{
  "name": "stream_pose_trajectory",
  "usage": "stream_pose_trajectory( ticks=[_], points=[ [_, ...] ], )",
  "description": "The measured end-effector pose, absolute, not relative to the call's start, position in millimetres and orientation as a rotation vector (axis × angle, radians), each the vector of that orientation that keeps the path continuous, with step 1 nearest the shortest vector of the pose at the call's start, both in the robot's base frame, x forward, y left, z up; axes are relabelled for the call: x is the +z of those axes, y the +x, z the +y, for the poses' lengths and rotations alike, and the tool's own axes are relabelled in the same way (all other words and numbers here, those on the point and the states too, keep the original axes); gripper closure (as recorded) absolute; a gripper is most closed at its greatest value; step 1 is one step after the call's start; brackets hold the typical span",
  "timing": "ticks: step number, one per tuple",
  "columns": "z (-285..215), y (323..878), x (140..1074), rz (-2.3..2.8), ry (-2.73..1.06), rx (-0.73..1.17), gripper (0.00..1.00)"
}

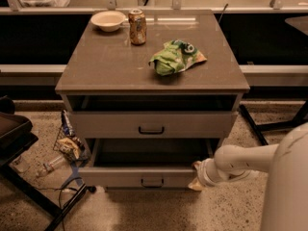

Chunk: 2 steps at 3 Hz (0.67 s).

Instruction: Open middle drawer

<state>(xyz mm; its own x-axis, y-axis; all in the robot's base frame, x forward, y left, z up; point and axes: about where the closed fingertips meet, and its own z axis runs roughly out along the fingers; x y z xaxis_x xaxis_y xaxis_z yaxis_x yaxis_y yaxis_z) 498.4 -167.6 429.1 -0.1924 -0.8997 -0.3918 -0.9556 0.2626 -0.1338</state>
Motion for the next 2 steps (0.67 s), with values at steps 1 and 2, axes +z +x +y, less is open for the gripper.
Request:
stream_pose_trajectory(
  ticks=[1,2],
  points=[
    [-179,485,447,2.227,-1.68,0.145,0.88],
    [-183,449,454,2.289,-1.691,0.151,1.0]
  ],
)
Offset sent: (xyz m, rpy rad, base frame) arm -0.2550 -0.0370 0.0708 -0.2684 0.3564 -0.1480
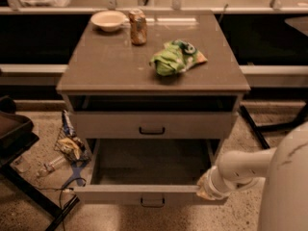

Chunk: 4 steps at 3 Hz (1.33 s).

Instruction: Open middle drawer

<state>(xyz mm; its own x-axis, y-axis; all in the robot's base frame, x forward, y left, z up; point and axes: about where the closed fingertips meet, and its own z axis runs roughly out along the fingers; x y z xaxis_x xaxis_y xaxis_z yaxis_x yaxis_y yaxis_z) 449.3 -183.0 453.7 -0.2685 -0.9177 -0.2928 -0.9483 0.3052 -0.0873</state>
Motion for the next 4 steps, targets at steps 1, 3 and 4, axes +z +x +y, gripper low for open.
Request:
stream_pose_trajectory(
  ticks=[1,3,4],
  points=[
    [-181,422,461,2.298,-1.723,0.162,1.0],
    [-189,386,458,2.328,-1.754,0.183,1.0],
    [-189,394,462,2.314,-1.798,0.154,1.0]
  ],
)
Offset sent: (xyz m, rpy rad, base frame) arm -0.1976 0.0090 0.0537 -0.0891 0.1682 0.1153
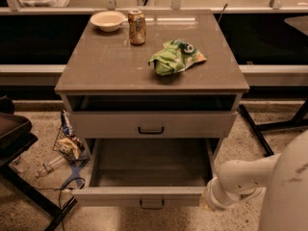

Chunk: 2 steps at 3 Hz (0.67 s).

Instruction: Open middle drawer

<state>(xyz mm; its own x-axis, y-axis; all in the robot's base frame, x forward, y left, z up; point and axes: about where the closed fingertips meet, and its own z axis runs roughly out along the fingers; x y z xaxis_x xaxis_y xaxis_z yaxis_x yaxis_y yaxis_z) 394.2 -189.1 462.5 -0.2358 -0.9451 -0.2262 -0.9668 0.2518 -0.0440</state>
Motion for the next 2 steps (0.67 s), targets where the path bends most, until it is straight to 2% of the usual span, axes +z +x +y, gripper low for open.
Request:
stream_pose_trajectory(
  ticks=[2],
  points=[
    [-198,424,481,2.246,-1.988,0.03,1.0]
  ],
)
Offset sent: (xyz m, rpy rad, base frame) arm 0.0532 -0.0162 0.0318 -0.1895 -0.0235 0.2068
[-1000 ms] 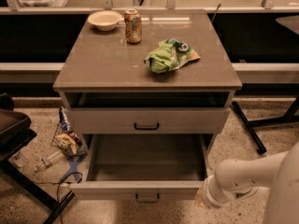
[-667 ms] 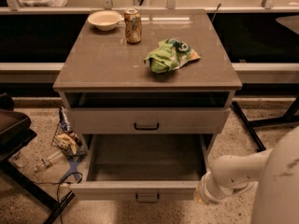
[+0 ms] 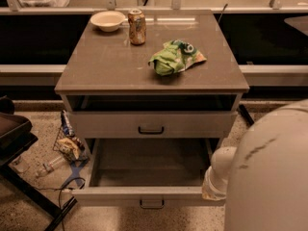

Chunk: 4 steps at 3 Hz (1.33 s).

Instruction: Open middle drawer

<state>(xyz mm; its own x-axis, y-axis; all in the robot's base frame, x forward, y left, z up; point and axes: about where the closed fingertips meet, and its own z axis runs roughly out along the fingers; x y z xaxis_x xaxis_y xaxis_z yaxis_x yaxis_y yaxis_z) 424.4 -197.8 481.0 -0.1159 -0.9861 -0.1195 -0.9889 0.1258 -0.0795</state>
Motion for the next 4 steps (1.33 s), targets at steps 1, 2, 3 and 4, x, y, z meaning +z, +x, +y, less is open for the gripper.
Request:
stream_pose_trajectory(
  ticks=[1,2,3,4],
  points=[
    [-198,449,480,2.171,-2.056,0.001,1.0],
    [-199,476,470,2.065,-2.121,0.008,1.0],
    [-199,507,446,1.942,-2.173,0.067,1.0],
    [-197,534,423,1.867,-2.156,0.127,1.0]
  ],
)
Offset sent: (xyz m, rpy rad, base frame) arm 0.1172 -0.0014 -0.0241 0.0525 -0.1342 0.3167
